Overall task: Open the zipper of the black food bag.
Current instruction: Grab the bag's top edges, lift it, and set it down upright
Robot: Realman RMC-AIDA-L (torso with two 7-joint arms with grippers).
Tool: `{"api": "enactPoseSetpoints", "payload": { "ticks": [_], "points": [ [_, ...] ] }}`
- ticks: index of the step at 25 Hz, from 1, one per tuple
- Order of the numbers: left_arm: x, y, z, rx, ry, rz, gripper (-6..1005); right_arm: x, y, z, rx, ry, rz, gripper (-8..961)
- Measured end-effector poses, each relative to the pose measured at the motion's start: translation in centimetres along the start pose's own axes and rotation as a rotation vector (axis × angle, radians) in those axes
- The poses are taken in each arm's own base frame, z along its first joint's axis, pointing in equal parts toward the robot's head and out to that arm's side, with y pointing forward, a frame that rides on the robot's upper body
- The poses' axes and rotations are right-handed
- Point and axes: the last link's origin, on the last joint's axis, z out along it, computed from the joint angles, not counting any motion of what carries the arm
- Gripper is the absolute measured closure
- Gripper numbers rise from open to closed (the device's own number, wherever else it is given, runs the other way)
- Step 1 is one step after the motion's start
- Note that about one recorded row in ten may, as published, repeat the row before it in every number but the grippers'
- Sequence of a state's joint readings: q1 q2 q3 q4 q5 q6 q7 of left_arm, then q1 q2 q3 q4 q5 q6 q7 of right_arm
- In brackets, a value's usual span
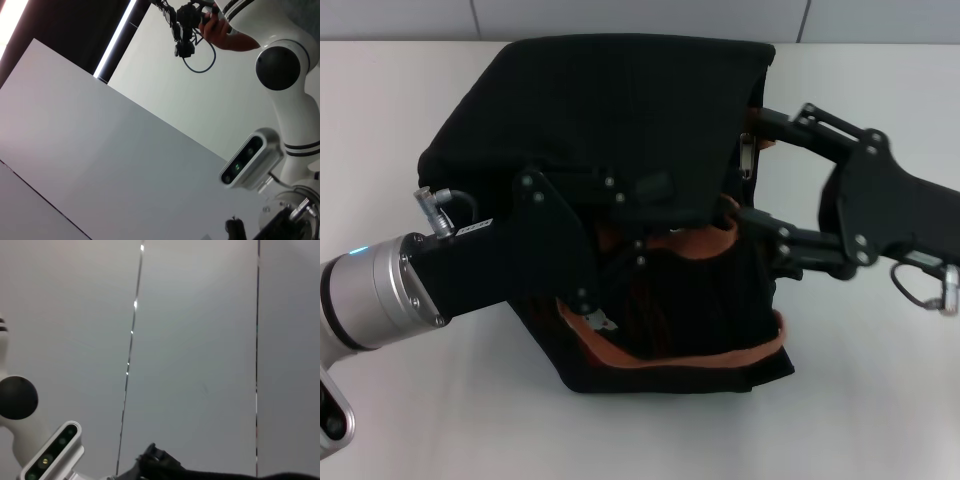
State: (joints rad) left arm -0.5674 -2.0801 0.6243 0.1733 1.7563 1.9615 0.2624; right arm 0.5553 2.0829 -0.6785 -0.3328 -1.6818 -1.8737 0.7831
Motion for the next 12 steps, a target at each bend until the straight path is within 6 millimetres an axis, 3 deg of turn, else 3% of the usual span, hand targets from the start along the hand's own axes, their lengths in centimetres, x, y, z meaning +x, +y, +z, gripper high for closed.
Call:
{"api": "enactPoseSetpoints", "payload": {
  "ticks": [5,12],
  "points": [
    [0.0,-0.1,0.1,-0.001,0.003,0.0,819,0.0,-0.9,-0.1,0.014,0.06,0.147,121],
    [-0.2,-0.3,0.5,-0.008,0.01,0.001,819,-0.8,-1.1,-2.9,0.023,0.158,0.28,121]
  ]
}}
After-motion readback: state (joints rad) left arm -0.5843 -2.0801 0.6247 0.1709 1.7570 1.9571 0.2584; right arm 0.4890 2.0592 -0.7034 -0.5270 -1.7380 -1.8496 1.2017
